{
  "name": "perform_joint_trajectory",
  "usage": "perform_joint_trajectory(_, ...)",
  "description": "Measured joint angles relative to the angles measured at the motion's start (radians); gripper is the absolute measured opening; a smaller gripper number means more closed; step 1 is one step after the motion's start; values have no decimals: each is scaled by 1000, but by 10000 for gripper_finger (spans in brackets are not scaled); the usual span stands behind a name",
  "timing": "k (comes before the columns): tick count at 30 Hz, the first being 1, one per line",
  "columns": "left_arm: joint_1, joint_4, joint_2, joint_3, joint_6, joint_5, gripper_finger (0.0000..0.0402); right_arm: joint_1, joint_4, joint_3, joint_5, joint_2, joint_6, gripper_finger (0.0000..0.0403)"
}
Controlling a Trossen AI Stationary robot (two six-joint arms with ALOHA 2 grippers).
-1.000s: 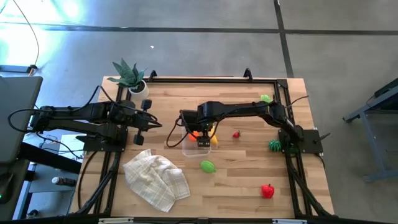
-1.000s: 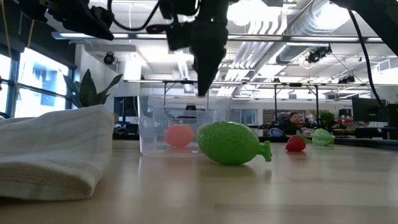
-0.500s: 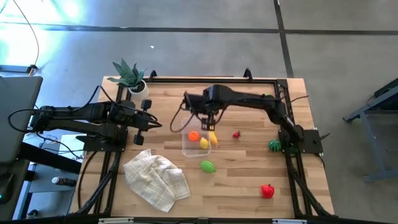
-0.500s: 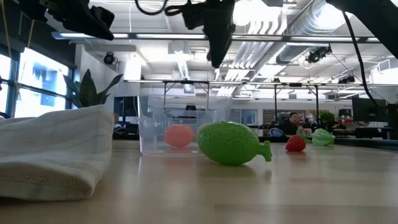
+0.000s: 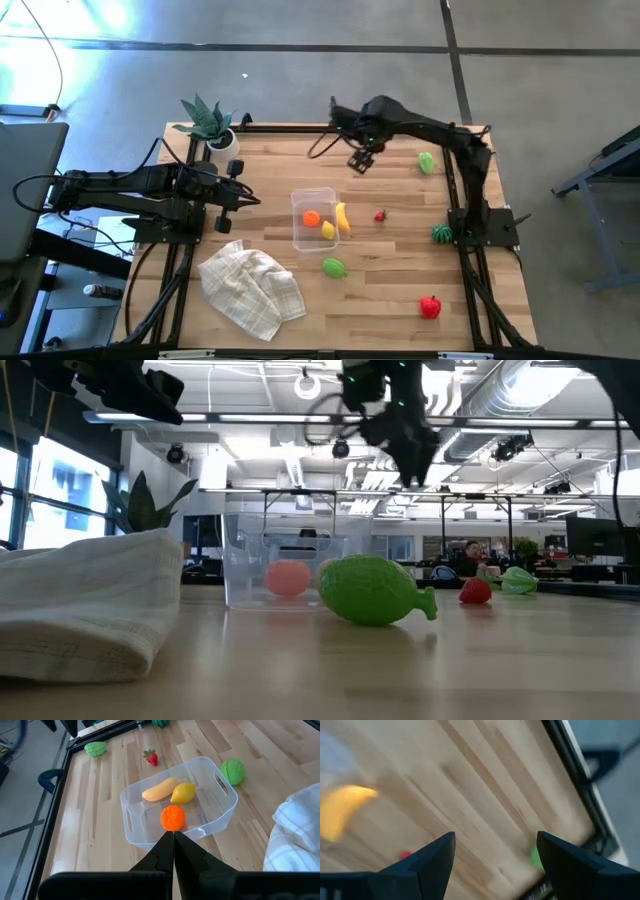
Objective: Pick and placing Produce into tupperware
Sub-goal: Put the green starfruit into the transparent bin
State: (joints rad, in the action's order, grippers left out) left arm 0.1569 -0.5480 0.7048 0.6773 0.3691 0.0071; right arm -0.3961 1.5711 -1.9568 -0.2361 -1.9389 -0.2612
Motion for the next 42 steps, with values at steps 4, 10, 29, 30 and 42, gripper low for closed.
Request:
perform_joint_trajectory(4, 0, -1, 0, 0, 0, 0, 3, -72, -10, 202, -5, 110, -66, 271)
perform_joint_trajectory(10, 0, 0, 0, 0, 0, 0, 3, -148, -124, 507, -3, 287, -134, 271)
perform_joint_trajectory(29, 0, 0, 0, 0, 0, 0, 3, -469, -528, 987, 62, 671, -396, 271)
perform_joint_trajectory(30, 0, -1, 0, 0, 0, 0, 3, -481, -536, 996, 64, 671, -395, 271)
perform_joint_trajectory(42, 0, 0, 0, 0, 0, 0, 3, -526, -681, 1092, 80, 671, -368, 271)
